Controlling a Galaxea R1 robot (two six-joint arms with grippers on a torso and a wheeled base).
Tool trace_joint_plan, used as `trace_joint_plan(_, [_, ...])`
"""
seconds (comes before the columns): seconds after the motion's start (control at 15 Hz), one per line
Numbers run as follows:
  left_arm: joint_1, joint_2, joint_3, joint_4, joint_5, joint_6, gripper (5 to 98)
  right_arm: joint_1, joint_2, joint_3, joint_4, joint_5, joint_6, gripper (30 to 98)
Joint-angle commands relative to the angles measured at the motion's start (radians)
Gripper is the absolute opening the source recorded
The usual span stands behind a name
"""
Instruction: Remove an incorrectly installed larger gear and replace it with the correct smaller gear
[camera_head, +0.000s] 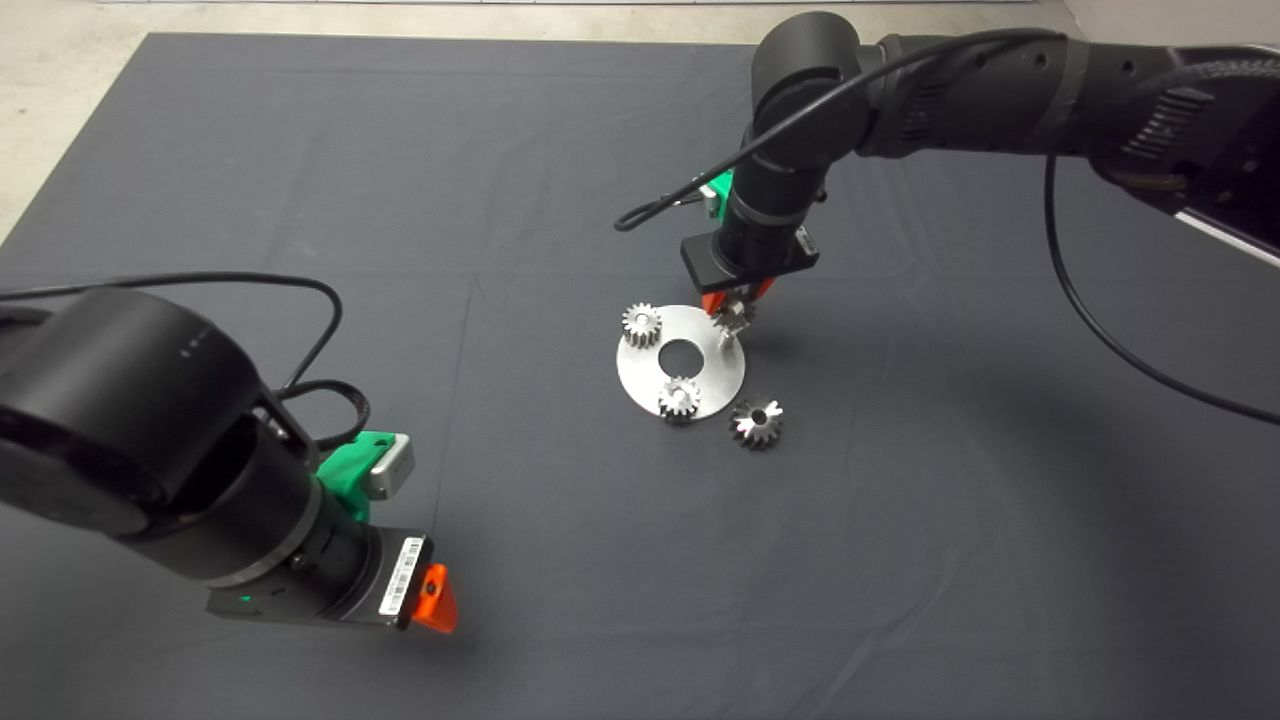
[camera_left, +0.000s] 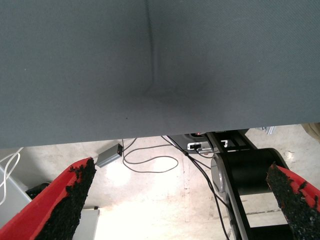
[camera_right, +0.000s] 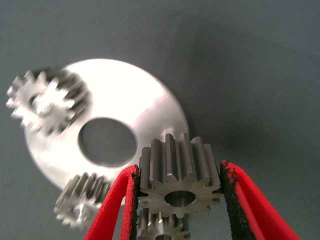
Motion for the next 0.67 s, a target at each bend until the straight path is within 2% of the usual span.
trace_joint_plan(0.0, [-0.003,0.015,-0.004,0.006,0.006,0.003,88.3,0.035,-0.002,-0.072,0.137,-0.133,-0.012,35.6])
trace_joint_plan(0.33, [0.011,0.015,-0.004,0.006,0.006,0.001,88.3,0.041,-0.014,-0.075,0.247,-0.133,-0.011,35.6])
trace_joint_plan(0.6, [0.017,0.015,-0.001,0.006,0.006,0.0,88.3,0.042,-0.012,-0.073,0.248,-0.133,-0.011,35.6])
